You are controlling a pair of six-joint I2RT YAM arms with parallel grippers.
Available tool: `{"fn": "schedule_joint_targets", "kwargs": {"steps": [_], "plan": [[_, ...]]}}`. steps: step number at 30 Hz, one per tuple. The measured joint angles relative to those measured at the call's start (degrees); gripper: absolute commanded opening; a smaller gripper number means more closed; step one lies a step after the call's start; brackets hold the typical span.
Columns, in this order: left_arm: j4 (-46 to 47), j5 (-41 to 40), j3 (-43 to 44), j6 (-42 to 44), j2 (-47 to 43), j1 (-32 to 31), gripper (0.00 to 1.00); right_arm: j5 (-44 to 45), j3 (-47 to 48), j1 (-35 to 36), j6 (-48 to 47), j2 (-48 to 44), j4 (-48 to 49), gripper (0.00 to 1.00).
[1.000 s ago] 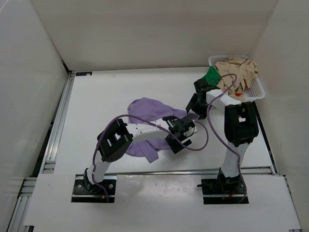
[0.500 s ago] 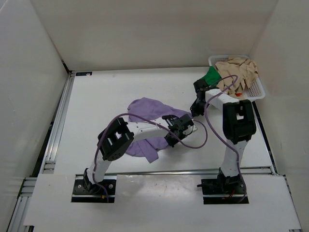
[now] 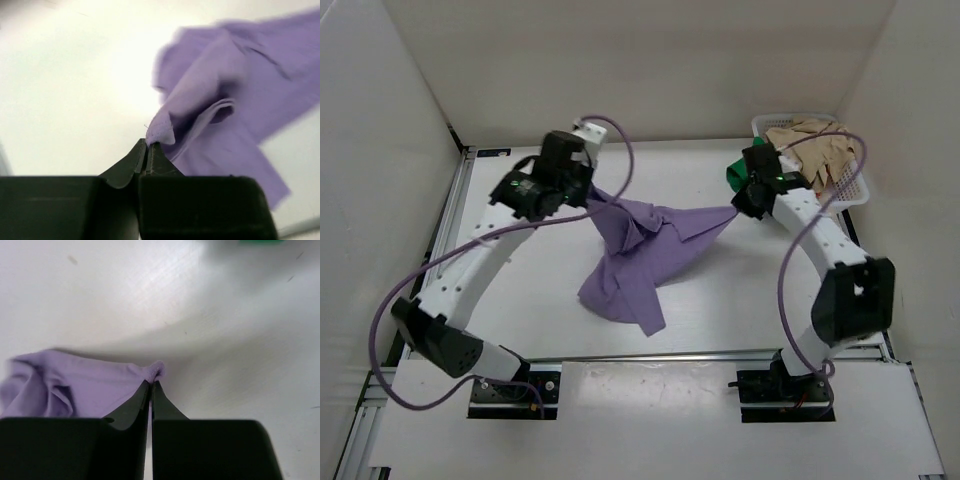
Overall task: Fold and stack the t-shirts
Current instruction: Flatten out the tshirt
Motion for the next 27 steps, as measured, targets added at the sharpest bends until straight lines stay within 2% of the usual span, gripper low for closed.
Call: {"fn": "schedule_joint_targets", "kwargs": {"steps": [8,15,18,27], "plan": [[-1.51,-7.56,12.74,0.00,-4.74,15.65,0.10,9.97,10.10,-3.91,-6.84,-18.69,-1.16,0.00],[-1.20,-10.03,13.77,-0.07,-11.08,26.49,0.10,14.51,16.65,-4.09,-13.29,-28.57,-2.27,0.00],[-0.79,-10.05,13.77,-0.20,-13.79,28.28,0.10,14.64,18.78,-3.98,-15.04,-31.95,-2.49,0.00],[0.02,-9.79,13.77,-0.50,-19.54,28.37,0.10,14.60,22.51,-3.93,-18.56,-39.17,-3.78,0.00]]}}
